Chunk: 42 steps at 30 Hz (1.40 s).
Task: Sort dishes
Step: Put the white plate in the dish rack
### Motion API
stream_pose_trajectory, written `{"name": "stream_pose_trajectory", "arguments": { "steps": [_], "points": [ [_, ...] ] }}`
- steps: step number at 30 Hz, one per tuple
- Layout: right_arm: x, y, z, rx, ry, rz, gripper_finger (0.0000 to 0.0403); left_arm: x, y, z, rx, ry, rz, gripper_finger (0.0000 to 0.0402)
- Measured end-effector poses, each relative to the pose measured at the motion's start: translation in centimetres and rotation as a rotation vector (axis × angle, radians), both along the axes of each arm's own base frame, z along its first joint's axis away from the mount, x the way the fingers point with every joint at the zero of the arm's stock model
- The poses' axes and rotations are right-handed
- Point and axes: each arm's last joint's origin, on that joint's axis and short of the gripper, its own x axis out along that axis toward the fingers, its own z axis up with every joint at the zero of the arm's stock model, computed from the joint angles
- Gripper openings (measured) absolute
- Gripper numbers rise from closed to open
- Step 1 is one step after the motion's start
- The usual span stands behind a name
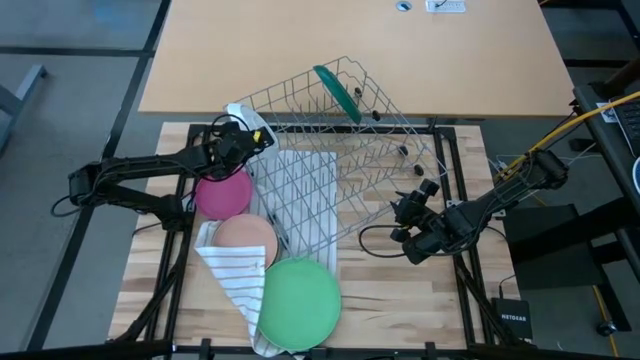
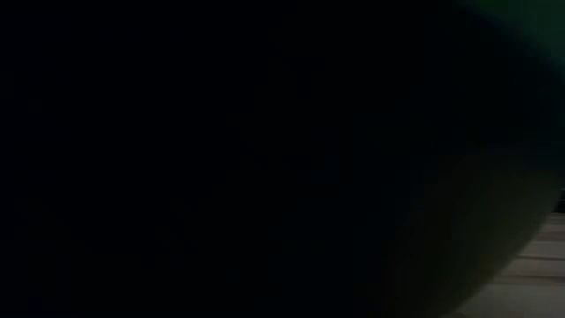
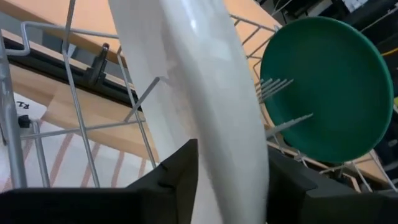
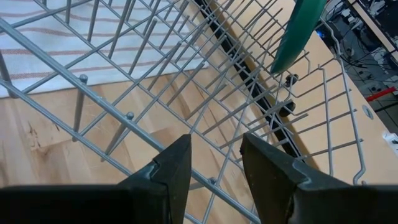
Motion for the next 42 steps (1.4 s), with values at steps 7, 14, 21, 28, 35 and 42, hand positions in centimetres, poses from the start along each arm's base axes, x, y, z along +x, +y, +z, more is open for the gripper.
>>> {"name": "stream_pose_trajectory", "arguments": {
  "steps": [7,14,21,28,35,42],
  "points": [
    [0.0,0.0,-0.1,0.023,0.014,0.005,0.0145,0.2,-0.1,-0.1,-0.017,0.055,-0.113,0.0163],
    [0.0,0.0,-0.1,0.023,0.014,0.005,0.0145,0.3,-0.2,-0.2,-0.032,0.059,-0.163,0.0164],
    [0.0,0.1,-0.1,0.045,0.027,0.009,0.0145,0.2,-0.4,0.1,-0.019,0.095,-0.235,0.0164],
    [0.0,0.1,-0.1,0.045,0.027,0.009,0.0145,-0.6,-0.8,1.2,-0.001,0.06,-0.27,0.0164],
    [0.0,0.1,-0.1,0.045,0.028,0.009,0.0145,-2.5,-1.6,1.8,-0.033,0.102,-0.286,0.0164],
    [0.0,0.1,-0.2,0.06,0.037,0.013,0.0145,-4.6,-2.9,2.6,-0.073,0.097,-0.311,0.0164]
  ]
}}
